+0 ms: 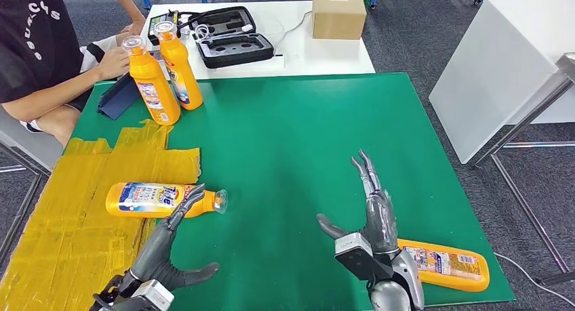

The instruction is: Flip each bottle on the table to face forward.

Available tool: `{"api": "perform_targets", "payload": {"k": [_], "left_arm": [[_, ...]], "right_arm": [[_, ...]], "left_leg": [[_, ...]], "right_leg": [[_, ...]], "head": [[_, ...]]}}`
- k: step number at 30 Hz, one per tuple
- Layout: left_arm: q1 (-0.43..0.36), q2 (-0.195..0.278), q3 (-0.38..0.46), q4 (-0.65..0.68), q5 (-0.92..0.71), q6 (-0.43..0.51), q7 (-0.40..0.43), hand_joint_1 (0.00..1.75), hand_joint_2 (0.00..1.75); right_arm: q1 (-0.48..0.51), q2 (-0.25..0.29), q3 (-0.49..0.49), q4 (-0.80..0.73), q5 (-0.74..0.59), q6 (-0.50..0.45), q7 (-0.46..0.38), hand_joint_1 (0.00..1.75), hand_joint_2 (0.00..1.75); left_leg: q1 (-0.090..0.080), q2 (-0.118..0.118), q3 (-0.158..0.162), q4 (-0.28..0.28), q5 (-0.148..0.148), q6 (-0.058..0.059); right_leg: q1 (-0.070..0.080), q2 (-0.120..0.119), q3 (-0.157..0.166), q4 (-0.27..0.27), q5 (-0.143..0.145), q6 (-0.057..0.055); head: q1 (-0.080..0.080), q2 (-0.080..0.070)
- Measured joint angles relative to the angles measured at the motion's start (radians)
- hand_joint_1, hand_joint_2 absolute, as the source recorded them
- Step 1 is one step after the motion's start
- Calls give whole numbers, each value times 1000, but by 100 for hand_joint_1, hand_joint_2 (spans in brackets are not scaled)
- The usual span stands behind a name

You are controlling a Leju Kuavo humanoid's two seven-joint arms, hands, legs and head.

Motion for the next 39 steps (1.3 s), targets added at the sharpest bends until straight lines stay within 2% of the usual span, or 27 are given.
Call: {"api": "perform_targets", "payload": {"k": [8,13,17,21,26,32,39], "left_arm": [[13,-1,-1,-49,91,-34,-23,0,175],[16,-4,2,-52,122,-50,-18,0,175],[14,-5,3,-45,142,-57,-16,0,175],[10,-5,4,-39,159,-61,-15,0,175],[7,-5,2,-34,167,-68,-15,0,175],[5,-5,-8,-33,177,-68,-15,0,175],[6,-4,-16,-33,168,-52,-13,0,175]], "right_arm": [[35,-70,43,-8,208,-78,57,0,175],[80,-159,50,-34,270,-78,103,0,175],[129,-241,8,-50,243,-49,70,0,175],[170,-285,-79,-57,203,11,3,0,175],[195,-307,-160,-60,180,59,-35,0,175],[207,-309,-279,-56,155,151,-99,0,175],[208,-305,-383,-40,186,217,-114,0,175]], "left_leg": [[0,0,0,0,0,0],[0,-1,0,0,0,0],[-1,0,0,0,-1,0],[-1,0,0,0,-1,1],[-1,0,0,0,-1,1],[-1,0,0,0,-1,1],[-1,0,0,0,-1,1]], "right_leg": [[0,0,0,0,0,0],[0,0,0,0,0,0],[-1,0,0,-1,0,0],[-1,0,0,-1,0,0],[-1,0,0,-1,0,0],[-1,0,0,-1,0,0],[-1,0,0,-1,0,0]], "head": [[0,0],[0,0],[0,0],[0,0],[0,0],[0,0],[0,0]]}}
